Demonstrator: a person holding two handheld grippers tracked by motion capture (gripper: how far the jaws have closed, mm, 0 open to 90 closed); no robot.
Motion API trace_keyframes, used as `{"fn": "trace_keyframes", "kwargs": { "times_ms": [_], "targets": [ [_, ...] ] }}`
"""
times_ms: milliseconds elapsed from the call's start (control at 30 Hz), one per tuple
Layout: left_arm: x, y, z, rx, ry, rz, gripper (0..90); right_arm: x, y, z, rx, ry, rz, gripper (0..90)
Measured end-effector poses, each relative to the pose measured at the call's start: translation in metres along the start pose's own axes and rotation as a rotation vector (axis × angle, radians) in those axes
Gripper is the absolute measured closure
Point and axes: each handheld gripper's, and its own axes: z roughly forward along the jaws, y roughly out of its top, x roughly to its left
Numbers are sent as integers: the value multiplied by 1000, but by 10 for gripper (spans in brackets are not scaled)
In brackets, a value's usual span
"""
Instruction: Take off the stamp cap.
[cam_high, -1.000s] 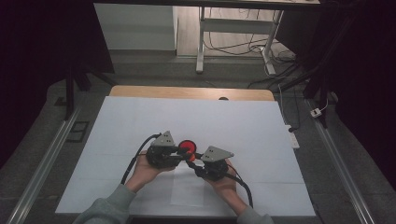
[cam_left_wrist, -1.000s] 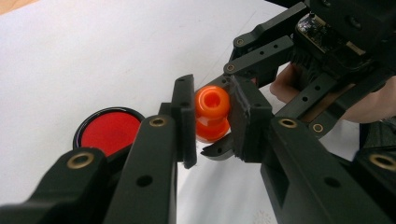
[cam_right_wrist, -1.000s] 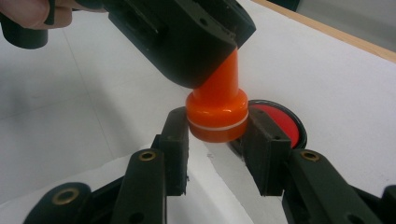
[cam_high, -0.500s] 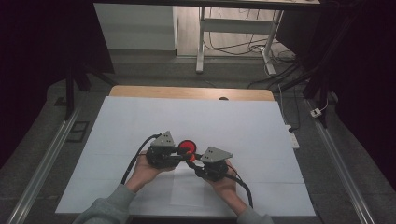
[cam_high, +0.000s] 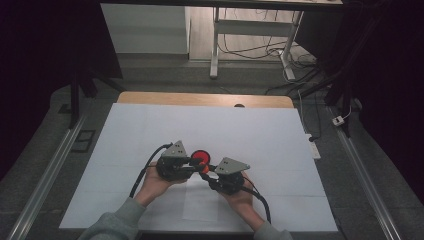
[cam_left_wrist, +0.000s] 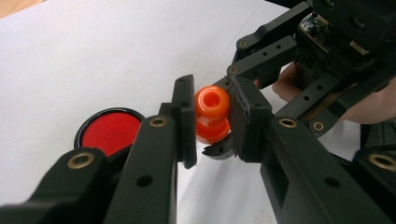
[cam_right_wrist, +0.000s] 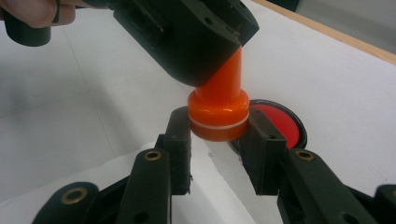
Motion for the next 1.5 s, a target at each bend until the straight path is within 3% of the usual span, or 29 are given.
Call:
{"fn": "trace_keyframes", "kwargs": {
  "times_ms": [200, 233, 267, 300, 367, 433, 500, 567, 633, 767, 900, 1033, 1500],
  "targets": [
    [1, 0, -2, -15, 0, -7, 727, -1, 0, 0, 2, -3, -1, 644],
    [1, 0, -4, -30, 7, -10, 846, -2, -1, 0, 8, -11, 1, 644],
    [2, 0, -9, -84, 31, -19, 893, -4, -4, 1, 39, -19, 8, 644],
    [6, 0, -15, -116, 20, -42, 893, -4, -4, 1, 39, -19, 8, 644],
    [13, 0, -23, -134, -16, -71, 893, -7, -8, 2, 38, 6, 21, 644],
    [15, -2, -22, -95, -27, -70, 893, -3, -4, 2, 25, 5, -17, 644],
    [13, -3, -17, -86, -49, -64, 890, 0, 0, 1, 13, 8, -36, 644],
    [8, -2, -12, -78, -57, -38, 807, 1, 1, 1, 16, 4, -32, 644],
    [3, -1, -8, -71, -37, -11, 730, -1, -1, 1, 22, 1, -19, 644],
    [2, -1, -3, -56, -24, -23, 600, -1, -2, 0, 11, 6, -11, 644],
    [2, -2, 3, -38, -36, -28, 612, 1, -1, 0, 0, 14, -16, 644],
    [2, -4, 7, -27, -36, -39, 707, 2, 0, -1, -7, 14, -18, 644],
    [2, -4, 6, -25, -32, -44, 731, 2, -1, -1, -25, 27, -4, 647]
  ]
}}
